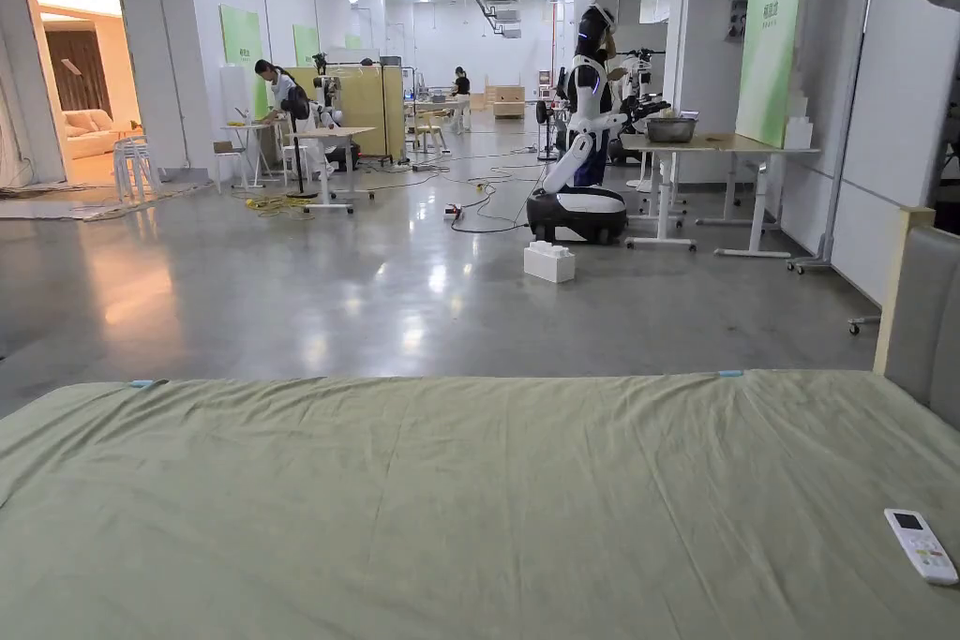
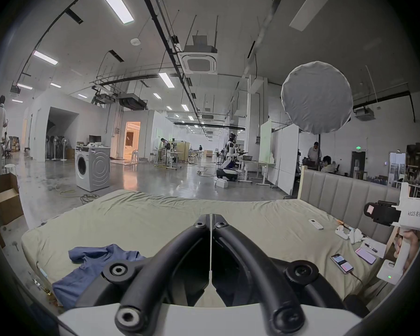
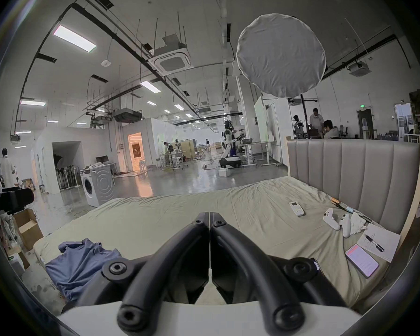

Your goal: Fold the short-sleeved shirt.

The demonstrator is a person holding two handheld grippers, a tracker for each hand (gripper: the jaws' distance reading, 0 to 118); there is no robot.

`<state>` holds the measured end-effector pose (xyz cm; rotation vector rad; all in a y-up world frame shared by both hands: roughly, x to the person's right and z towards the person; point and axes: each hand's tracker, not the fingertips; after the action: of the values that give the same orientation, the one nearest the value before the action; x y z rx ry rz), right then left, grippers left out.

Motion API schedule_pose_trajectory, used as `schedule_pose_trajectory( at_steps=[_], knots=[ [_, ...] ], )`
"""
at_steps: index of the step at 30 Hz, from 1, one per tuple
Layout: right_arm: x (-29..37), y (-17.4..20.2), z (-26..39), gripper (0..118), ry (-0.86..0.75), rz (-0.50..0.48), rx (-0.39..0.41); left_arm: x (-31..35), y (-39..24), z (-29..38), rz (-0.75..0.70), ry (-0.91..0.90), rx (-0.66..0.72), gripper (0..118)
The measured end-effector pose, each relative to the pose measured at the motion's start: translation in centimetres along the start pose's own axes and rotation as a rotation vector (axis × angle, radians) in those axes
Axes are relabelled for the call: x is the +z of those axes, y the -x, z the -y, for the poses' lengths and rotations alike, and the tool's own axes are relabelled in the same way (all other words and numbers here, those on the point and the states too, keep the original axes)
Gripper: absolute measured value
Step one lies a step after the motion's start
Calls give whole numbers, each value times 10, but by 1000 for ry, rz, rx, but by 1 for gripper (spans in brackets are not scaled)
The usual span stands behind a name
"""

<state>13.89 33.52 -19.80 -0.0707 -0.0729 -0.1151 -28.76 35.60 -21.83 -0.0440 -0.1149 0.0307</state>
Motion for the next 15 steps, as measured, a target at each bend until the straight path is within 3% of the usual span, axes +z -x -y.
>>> schedule_pose_trajectory(
  at_steps=[15],
  knots=[
    [-4, -2, 7, 1, 31, -20, 32, -4, 35, 8, -1, 68, -16, 0]
  ],
)
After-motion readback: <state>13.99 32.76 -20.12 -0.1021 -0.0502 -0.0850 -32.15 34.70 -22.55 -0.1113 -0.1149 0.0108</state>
